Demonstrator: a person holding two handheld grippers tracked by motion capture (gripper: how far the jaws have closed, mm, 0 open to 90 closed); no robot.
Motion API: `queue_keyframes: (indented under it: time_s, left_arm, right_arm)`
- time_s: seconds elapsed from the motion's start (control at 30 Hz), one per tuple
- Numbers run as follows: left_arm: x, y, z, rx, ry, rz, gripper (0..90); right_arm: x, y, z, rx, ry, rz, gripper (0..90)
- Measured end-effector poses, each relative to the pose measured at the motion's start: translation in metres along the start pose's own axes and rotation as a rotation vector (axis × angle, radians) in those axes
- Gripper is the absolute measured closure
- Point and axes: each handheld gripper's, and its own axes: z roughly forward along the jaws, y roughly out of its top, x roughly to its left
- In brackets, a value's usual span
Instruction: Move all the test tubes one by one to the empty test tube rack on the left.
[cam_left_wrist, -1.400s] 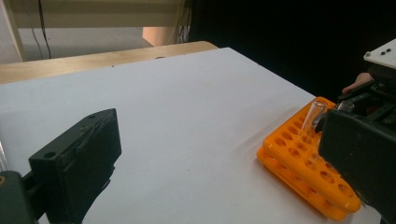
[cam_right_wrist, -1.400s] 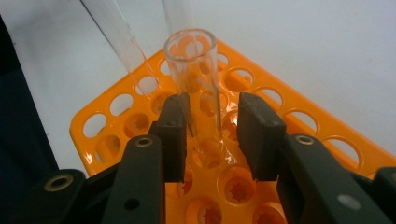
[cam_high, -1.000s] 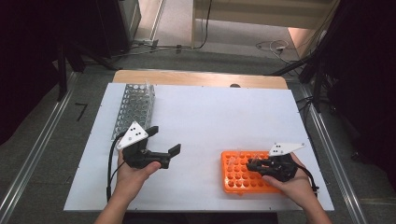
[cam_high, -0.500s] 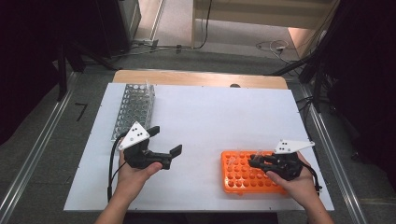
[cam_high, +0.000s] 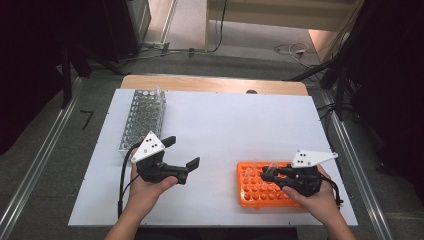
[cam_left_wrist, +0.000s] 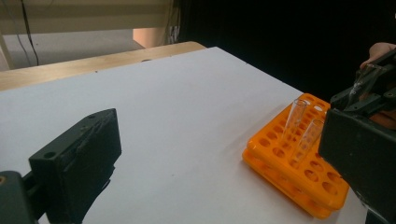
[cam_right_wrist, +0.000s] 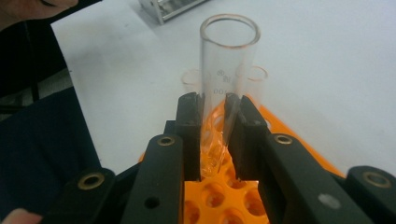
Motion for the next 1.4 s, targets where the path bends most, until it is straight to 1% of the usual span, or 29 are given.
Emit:
queue_keyframes:
  time_s: [0.2,0.4,0.53,0.87,0.97,1.17,1.23,1.4]
  left_arm:
    - [-0.006,0.001,0.002,0.004,-0.017,0.009,0.0]
    - [-0.012,0.001,0.005,0.009,-0.031,0.016,0.0]
    - [-0.017,0.001,0.008,0.017,-0.043,0.02,0.0]
    - [-0.03,0.0,0.013,0.025,-0.085,0.038,0.2]
    - [-0.034,0.0,0.015,0.03,-0.101,0.047,1.8]
    - [-0.04,0.0,0.018,0.035,-0.133,0.048,4.4]
    - [-0.042,-0.001,0.02,0.038,-0.149,0.051,5.5]
    - [-0.049,-0.001,0.023,0.04,-0.182,0.053,13.4]
  right_arm:
    - [0.009,0.007,0.004,-0.011,0.024,-0.016,73.5]
    - [0.016,0.012,0.011,-0.009,0.045,-0.026,73.5]
    - [0.022,0.015,0.015,-0.013,0.062,-0.024,73.5]
    - [0.033,0.021,0.031,0.0,0.081,-0.037,73.5]
    - [0.036,0.022,0.034,-0.003,0.081,-0.034,73.5]
    - [0.039,0.025,0.039,-0.003,0.086,-0.034,73.5]
    - [0.041,0.025,0.041,0.0,0.09,-0.037,73.5]
    - [0.044,0.026,0.047,0.005,0.095,-0.046,73.5]
